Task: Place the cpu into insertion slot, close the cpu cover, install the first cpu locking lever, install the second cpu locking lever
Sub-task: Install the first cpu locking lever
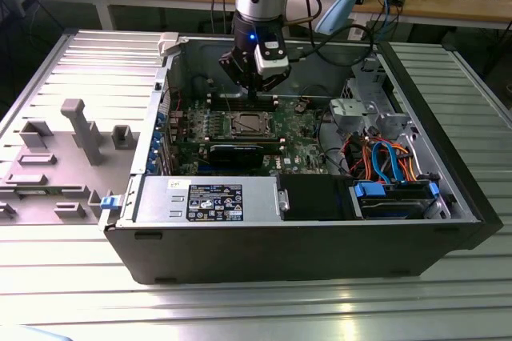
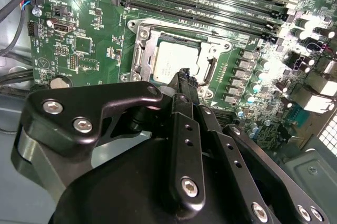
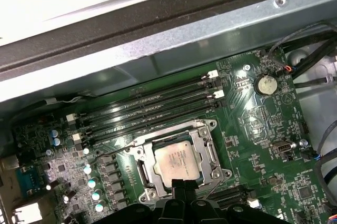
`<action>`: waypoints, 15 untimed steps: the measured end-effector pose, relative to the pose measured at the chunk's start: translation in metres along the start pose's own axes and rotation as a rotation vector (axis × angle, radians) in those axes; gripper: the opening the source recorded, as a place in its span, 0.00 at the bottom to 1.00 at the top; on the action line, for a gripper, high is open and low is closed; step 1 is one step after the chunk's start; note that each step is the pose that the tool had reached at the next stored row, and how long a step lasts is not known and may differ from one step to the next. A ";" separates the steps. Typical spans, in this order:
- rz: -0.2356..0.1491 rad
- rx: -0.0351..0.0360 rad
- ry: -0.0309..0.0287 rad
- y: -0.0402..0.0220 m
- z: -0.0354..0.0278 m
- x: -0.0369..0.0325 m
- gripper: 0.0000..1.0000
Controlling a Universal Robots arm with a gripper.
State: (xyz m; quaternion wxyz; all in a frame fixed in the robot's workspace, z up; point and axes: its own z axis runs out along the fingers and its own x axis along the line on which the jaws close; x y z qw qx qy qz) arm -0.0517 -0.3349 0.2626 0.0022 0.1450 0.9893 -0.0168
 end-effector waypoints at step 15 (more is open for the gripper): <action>-0.034 -0.0003 -0.0011 0.0000 0.0000 0.0000 0.11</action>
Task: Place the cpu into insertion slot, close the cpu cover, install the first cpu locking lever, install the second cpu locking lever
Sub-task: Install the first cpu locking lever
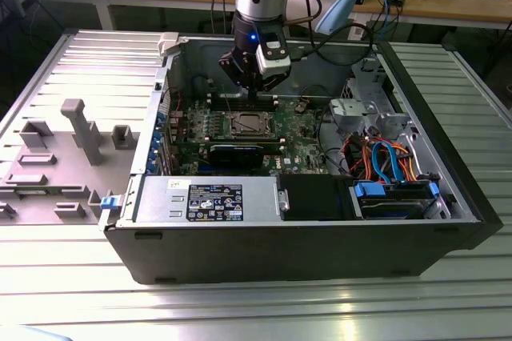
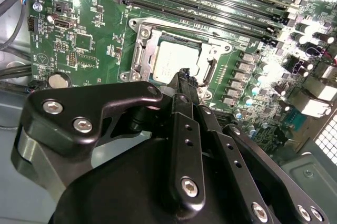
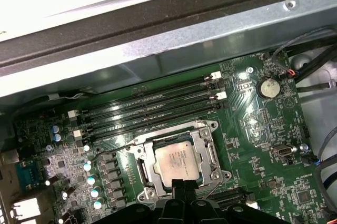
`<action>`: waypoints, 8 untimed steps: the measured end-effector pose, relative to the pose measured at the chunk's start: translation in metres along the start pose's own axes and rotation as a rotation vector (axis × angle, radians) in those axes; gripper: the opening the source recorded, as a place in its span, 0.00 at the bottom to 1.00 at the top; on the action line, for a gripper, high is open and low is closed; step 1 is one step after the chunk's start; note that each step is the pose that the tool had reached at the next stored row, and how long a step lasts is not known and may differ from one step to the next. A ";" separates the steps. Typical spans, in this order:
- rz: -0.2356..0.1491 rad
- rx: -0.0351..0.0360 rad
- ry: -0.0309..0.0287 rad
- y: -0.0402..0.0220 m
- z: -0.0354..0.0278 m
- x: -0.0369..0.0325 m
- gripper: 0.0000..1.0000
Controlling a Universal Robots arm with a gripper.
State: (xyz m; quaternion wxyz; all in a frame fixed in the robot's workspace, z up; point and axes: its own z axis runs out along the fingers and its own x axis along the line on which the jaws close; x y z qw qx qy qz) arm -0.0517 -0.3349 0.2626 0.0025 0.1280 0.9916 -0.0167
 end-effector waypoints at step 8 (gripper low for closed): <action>-0.010 -0.0001 -0.0004 0.0000 0.0000 0.0000 0.11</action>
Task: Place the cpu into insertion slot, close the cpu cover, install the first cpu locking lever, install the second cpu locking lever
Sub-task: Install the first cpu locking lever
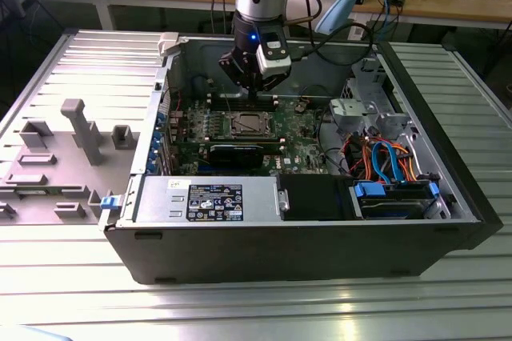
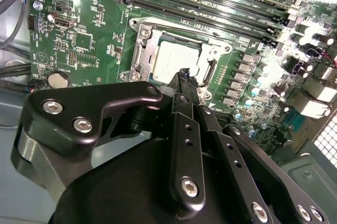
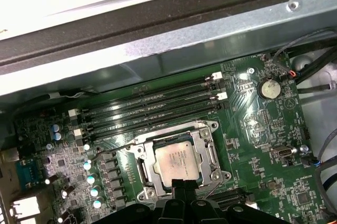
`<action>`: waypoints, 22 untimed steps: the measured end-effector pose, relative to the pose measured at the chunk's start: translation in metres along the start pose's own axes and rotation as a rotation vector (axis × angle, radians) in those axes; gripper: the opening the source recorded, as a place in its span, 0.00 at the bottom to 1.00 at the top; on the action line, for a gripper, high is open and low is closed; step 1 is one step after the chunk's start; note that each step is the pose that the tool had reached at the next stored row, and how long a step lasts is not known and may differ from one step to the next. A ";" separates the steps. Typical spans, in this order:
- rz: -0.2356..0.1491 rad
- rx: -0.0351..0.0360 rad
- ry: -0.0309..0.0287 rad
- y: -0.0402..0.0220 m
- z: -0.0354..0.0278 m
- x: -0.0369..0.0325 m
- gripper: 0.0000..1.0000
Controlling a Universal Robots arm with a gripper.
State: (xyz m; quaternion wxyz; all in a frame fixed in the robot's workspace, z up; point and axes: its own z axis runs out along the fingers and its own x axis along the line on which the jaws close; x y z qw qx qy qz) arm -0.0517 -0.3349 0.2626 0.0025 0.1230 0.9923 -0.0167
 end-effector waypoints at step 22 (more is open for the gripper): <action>-0.030 -0.0003 -0.0009 0.0000 0.0000 0.0000 0.11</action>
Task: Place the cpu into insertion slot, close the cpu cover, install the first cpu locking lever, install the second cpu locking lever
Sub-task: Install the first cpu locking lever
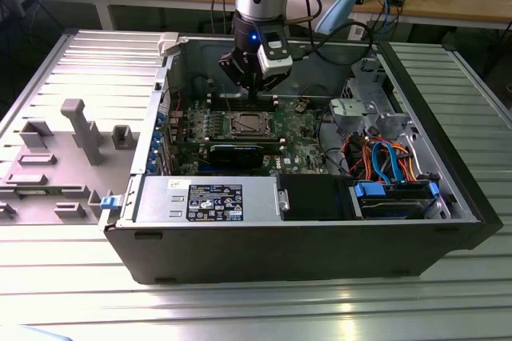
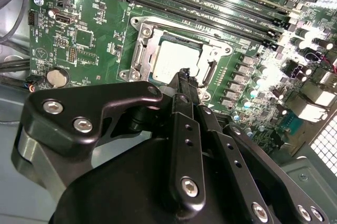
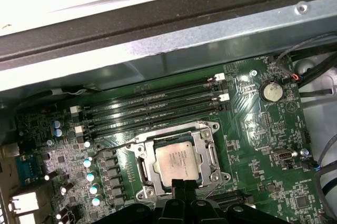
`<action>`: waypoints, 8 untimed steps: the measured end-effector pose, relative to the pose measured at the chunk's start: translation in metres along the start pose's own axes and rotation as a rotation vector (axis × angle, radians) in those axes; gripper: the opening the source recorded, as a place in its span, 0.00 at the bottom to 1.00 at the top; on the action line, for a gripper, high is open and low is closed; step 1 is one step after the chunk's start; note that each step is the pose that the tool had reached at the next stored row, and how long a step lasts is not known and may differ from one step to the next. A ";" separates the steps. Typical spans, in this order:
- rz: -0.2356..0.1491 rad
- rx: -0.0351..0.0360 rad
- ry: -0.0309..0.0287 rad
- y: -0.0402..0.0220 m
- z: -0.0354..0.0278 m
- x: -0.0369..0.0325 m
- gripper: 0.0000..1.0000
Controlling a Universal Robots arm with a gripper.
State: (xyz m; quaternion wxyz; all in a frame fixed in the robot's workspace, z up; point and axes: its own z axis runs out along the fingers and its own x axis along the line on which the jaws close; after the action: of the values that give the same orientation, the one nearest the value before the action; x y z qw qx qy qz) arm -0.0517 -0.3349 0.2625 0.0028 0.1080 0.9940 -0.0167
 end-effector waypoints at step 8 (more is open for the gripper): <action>-0.010 0.0000 -0.0003 0.0000 0.0000 0.0000 0.11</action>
State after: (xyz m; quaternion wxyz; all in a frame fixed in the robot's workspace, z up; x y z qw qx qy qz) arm -0.0517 -0.3349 0.2625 0.0029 0.1028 0.9946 -0.0167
